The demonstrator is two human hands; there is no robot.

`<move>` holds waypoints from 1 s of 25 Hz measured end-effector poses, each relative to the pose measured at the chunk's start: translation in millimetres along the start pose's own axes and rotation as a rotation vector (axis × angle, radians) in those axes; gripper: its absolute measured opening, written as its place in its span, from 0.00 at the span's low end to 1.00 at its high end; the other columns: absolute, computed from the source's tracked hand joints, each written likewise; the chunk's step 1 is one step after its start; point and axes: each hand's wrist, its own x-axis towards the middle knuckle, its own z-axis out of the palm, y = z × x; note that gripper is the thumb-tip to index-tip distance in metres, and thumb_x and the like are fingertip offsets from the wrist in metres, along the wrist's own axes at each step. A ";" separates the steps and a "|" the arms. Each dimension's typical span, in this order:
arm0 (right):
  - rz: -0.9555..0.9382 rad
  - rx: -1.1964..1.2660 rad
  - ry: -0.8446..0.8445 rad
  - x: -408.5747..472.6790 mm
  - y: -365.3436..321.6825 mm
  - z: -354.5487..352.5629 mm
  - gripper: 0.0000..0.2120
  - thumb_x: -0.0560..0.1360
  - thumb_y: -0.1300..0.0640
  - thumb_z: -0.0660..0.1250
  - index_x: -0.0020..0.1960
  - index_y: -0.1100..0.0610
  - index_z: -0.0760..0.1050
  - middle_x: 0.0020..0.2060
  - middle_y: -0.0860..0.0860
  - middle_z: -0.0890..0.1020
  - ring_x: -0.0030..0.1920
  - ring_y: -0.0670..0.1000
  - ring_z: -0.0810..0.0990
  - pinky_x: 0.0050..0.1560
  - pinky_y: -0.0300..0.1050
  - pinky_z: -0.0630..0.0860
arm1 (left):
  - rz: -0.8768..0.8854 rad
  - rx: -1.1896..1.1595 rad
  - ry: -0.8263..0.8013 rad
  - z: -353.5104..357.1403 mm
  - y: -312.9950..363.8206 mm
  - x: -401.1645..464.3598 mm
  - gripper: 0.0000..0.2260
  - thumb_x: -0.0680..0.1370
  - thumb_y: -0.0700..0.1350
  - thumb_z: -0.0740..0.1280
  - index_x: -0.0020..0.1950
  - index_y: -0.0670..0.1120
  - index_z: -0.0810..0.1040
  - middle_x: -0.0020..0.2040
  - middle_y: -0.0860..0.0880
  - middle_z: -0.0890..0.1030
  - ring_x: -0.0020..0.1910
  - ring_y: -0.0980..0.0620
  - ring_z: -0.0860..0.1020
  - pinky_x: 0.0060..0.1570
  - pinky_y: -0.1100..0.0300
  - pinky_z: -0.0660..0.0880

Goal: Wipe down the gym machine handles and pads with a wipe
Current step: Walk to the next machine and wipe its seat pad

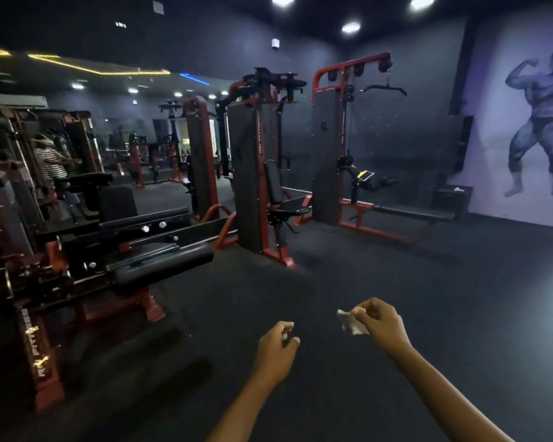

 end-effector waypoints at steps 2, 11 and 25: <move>0.020 0.004 -0.021 68.2 17.1 32.8 0.04 0.75 0.60 0.67 0.42 0.57 0.77 0.38 0.49 0.81 0.40 0.46 0.79 0.35 0.37 0.72 | -0.017 0.003 0.012 6.8 -20.8 70.2 0.14 0.78 0.40 0.65 0.63 0.44 0.74 0.61 0.50 0.76 0.63 0.55 0.73 0.54 0.69 0.68; -0.042 -0.025 -0.190 400.8 26.1 179.8 0.04 0.75 0.59 0.66 0.42 0.57 0.76 0.37 0.47 0.81 0.38 0.43 0.79 0.34 0.34 0.70 | -0.060 0.033 0.174 -39.9 -66.6 410.4 0.13 0.78 0.41 0.65 0.62 0.44 0.75 0.61 0.49 0.77 0.61 0.54 0.74 0.54 0.69 0.67; -0.055 0.089 -0.372 844.3 -4.8 449.3 0.03 0.74 0.61 0.68 0.42 0.59 0.78 0.36 0.51 0.82 0.37 0.48 0.80 0.37 0.43 0.77 | -0.166 0.054 0.348 -183.1 -165.1 894.8 0.13 0.77 0.42 0.66 0.62 0.43 0.75 0.61 0.48 0.77 0.59 0.53 0.76 0.52 0.68 0.66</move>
